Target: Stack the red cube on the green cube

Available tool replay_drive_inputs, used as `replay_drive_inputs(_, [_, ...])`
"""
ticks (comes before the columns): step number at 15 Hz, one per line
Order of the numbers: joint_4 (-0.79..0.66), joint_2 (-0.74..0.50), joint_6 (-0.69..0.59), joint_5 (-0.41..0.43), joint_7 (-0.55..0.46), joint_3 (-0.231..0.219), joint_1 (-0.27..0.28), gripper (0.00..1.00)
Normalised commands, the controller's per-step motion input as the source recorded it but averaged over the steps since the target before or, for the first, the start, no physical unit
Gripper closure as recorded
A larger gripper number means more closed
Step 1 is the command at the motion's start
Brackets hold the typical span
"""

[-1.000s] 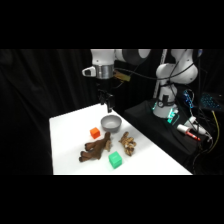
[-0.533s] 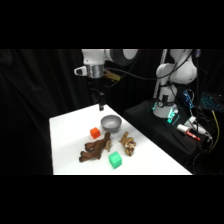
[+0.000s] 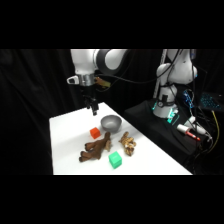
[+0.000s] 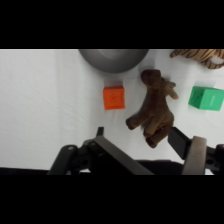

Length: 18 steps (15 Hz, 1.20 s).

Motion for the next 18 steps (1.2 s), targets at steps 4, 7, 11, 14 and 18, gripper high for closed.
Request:
replay_drive_inputs(4, [0.35,0.35,0.05,0.144,-0.27,0.057,-0.123,0.00])
replay_drive_inputs(7, [0.30,0.29,0.05,0.139,-0.24,0.088,-0.137,0.00])
replay_drive_inputs(11, [0.23,0.25,0.11,0.137,-0.21,0.112,-0.124,0.00])
replay_drive_inputs(14, [0.13,0.19,0.16,0.129,-0.20,0.118,-0.122,0.00])
replay_drive_inputs(18, [0.07,0.14,0.16,0.128,-0.22,0.113,-0.139,0.00])
